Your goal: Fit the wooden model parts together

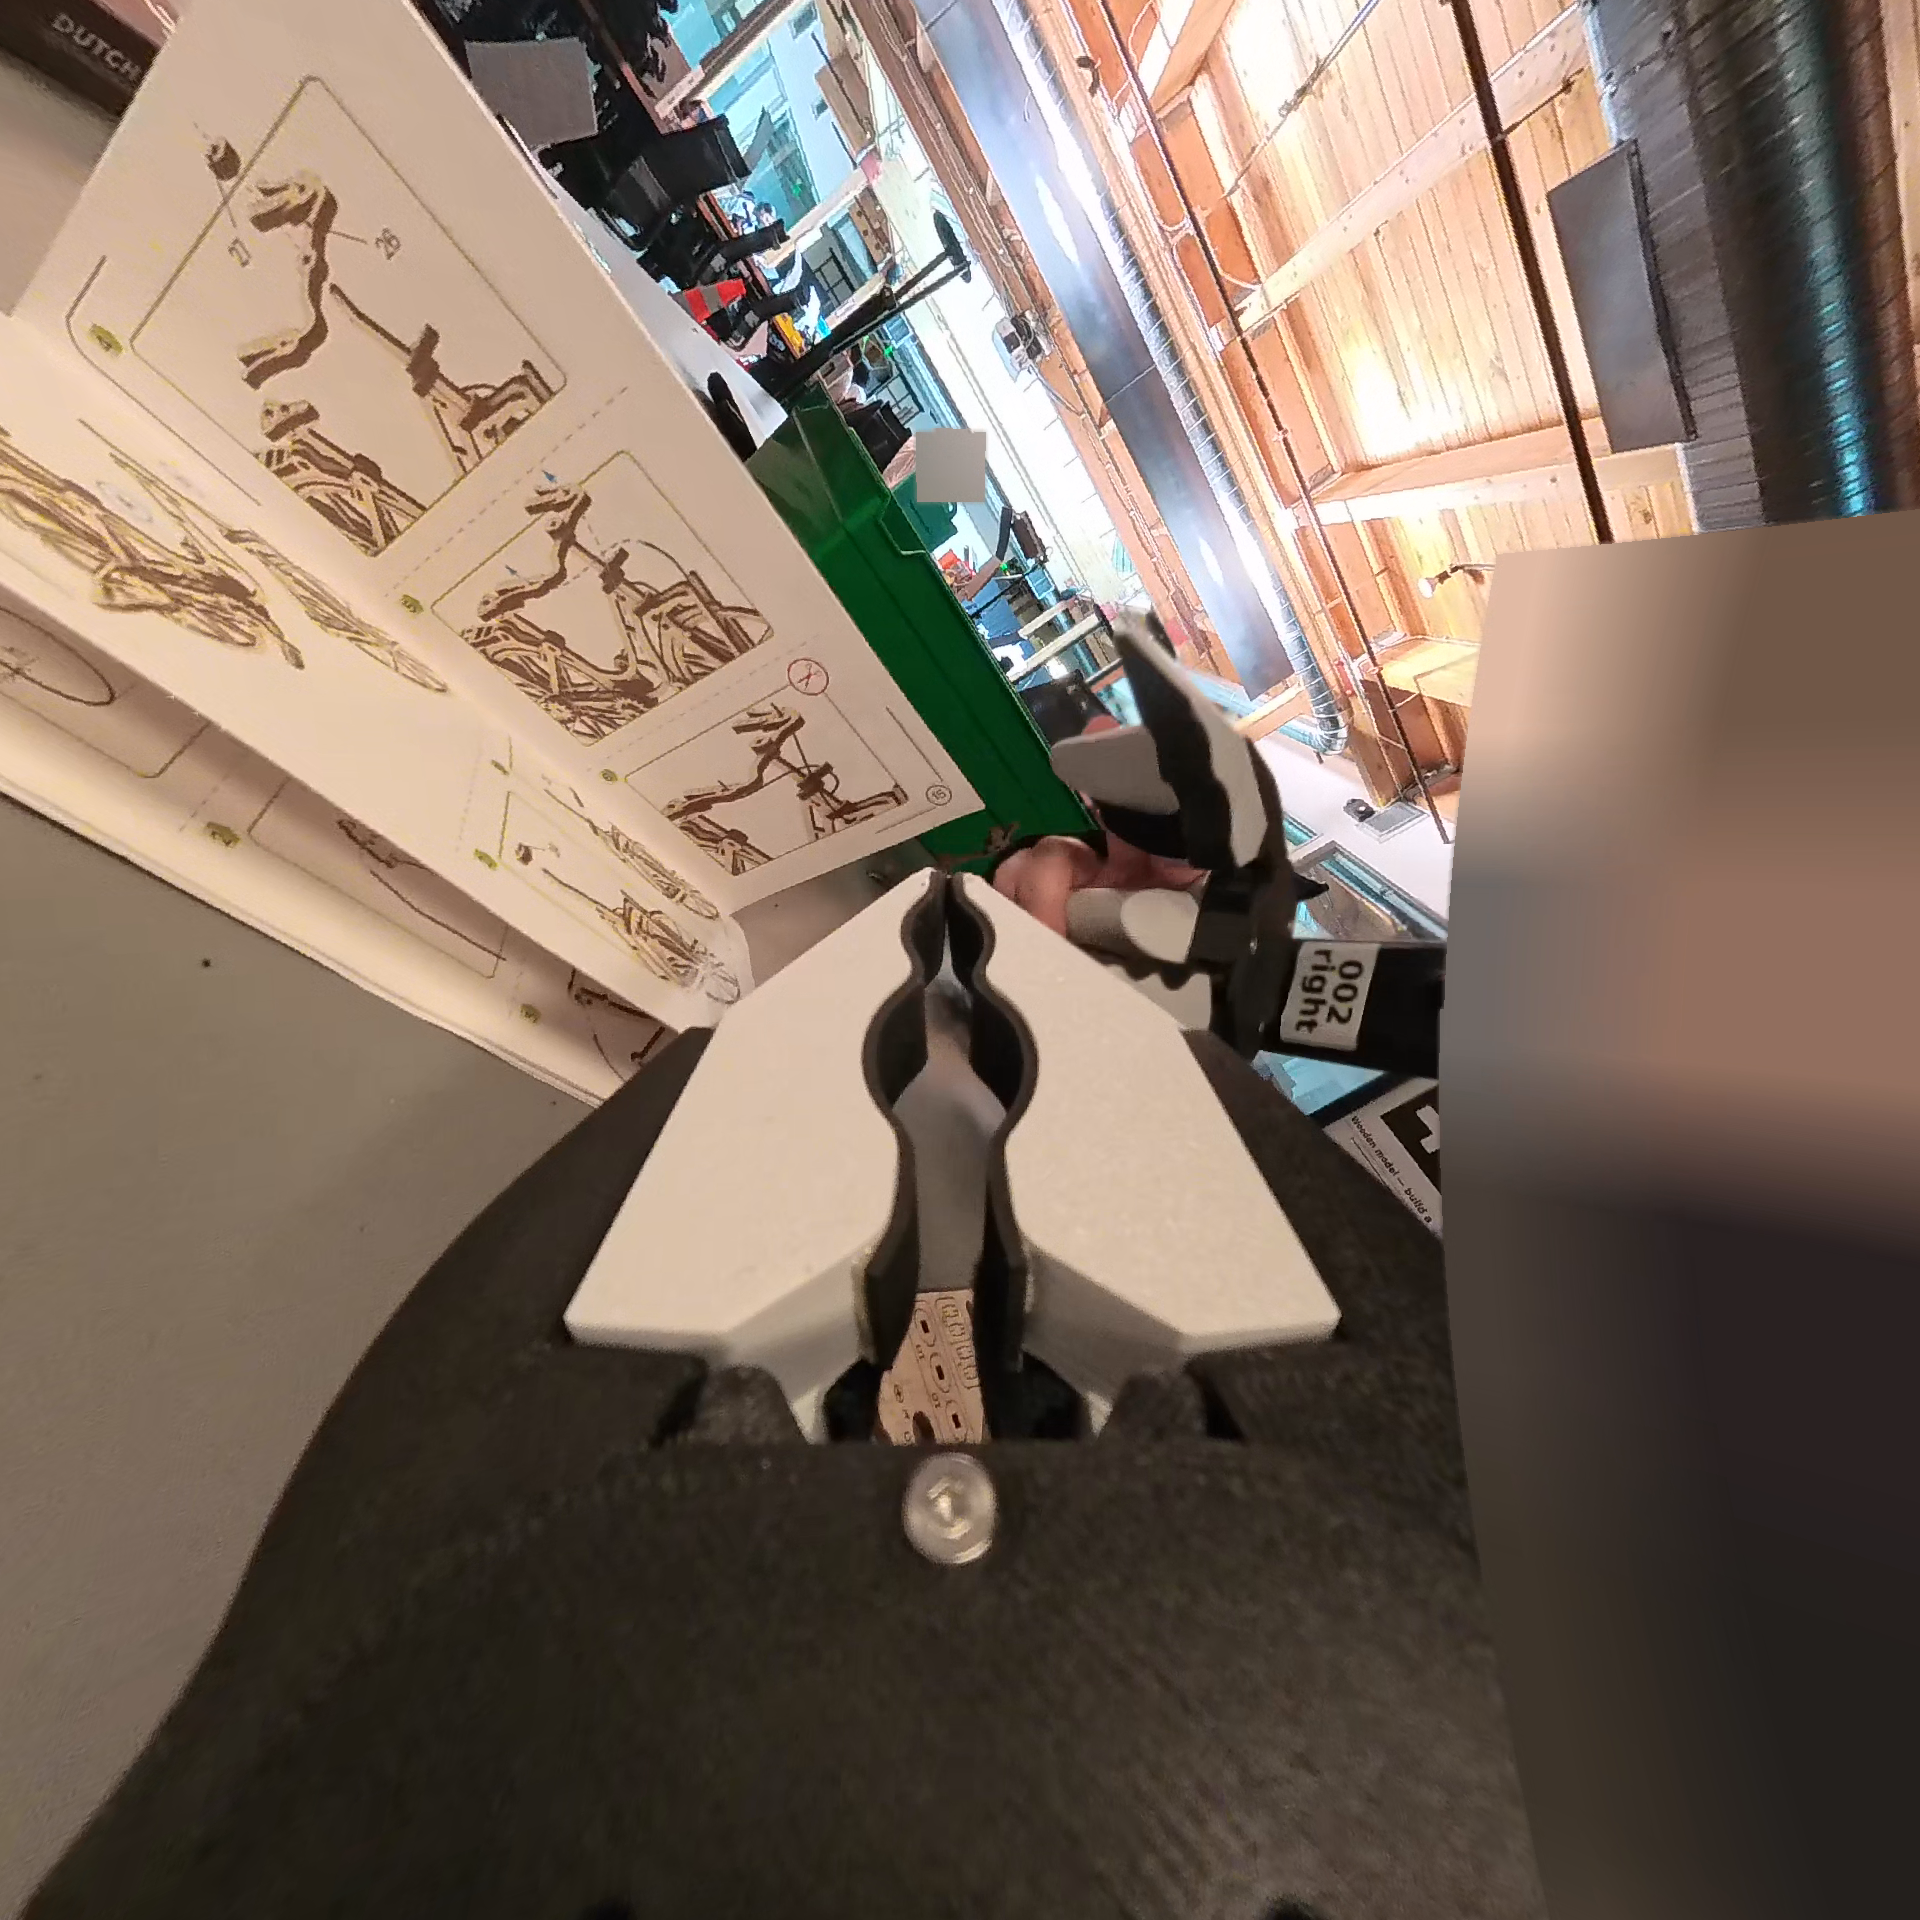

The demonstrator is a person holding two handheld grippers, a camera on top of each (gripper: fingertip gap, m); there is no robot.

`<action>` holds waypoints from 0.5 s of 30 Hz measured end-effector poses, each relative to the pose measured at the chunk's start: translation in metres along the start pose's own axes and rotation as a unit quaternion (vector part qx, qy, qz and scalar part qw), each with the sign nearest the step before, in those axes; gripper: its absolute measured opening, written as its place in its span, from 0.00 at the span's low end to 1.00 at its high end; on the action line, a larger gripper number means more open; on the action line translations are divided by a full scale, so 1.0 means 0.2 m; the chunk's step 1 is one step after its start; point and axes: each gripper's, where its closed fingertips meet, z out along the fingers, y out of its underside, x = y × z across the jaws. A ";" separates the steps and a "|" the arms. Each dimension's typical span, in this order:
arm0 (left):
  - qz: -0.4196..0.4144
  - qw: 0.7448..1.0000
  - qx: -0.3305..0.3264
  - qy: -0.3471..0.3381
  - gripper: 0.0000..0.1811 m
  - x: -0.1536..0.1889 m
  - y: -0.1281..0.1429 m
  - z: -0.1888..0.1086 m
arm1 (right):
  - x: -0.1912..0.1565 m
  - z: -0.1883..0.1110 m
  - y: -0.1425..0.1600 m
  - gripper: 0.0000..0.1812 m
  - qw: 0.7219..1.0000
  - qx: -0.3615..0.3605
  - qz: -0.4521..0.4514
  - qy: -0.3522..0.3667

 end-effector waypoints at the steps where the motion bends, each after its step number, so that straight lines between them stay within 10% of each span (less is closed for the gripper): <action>1: -0.001 1.000 0.000 0.000 0.00 0.00 0.00 0.00 | -0.03 0.00 0.00 0.34 1.000 -0.003 -0.002 -0.018; 15: -0.010 1.000 0.003 0.004 0.00 0.00 0.00 0.00 | -0.16 0.03 0.13 0.25 0.991 -0.077 0.031 -0.103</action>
